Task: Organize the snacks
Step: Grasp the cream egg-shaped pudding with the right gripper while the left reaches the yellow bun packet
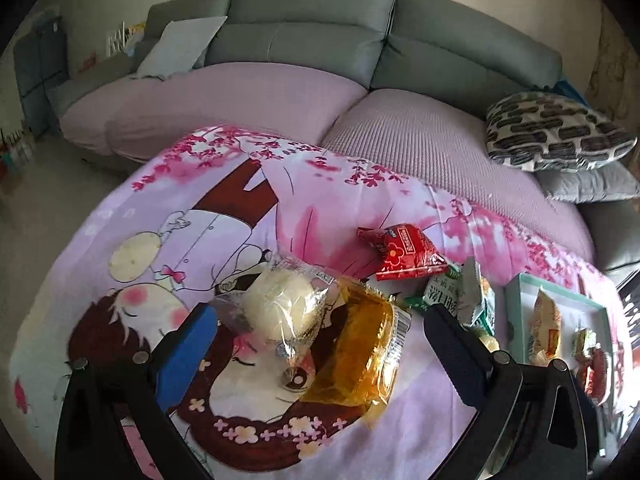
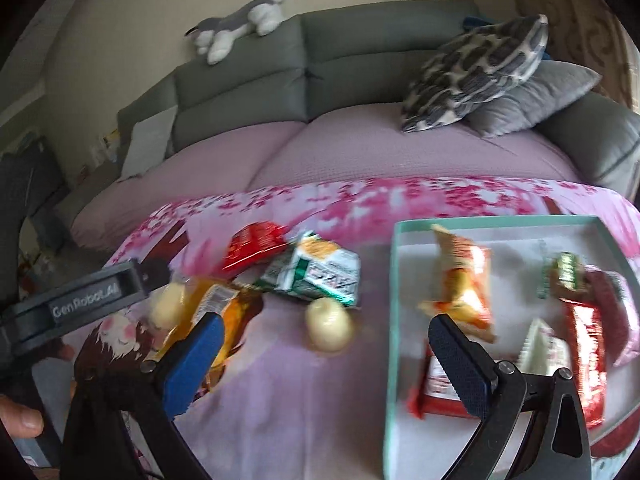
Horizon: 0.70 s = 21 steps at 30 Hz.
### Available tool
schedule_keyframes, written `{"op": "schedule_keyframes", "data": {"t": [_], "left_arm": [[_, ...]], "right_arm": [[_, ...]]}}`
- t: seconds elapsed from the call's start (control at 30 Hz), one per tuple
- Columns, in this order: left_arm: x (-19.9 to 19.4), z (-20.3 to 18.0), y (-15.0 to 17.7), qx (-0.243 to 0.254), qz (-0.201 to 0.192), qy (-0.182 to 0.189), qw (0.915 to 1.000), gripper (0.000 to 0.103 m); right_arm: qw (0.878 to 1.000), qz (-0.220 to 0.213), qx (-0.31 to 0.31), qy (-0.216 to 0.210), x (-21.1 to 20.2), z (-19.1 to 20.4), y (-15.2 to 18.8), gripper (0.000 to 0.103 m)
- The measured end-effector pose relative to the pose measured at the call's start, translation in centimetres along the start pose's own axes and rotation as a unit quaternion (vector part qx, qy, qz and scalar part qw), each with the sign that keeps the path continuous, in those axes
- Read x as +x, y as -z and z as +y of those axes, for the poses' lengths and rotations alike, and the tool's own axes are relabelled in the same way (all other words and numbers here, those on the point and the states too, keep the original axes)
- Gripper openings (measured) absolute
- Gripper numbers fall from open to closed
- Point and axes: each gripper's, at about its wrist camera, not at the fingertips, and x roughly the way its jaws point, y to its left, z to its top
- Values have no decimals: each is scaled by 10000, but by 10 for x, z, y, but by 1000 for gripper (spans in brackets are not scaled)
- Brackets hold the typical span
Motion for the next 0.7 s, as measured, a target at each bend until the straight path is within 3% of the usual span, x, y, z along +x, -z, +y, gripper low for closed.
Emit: {"op": "schedule_keyframes", "data": {"t": [0.2, 0.37, 0.57, 0.63, 0.7], "left_arm": [[16, 27, 2, -509, 80, 399, 9979, 103], [33, 31, 6, -451, 509, 483, 9965, 103], [37, 25, 12, -268, 660, 556, 9959, 103], [34, 22, 12, -231, 655, 644, 9955, 100], [31, 17, 12, -165, 657, 738, 9950, 89]], "right_arm": [[9995, 184, -221, -138, 19, 16, 8, 103], [9990, 311, -290, -168, 30, 21, 13, 97], [9984, 483, -277, -23, 43, 19, 18, 89], [9983, 527, -236, 25, 47, 15, 20, 87], [9985, 514, -204, 38, 48, 12, 20, 81]]}}
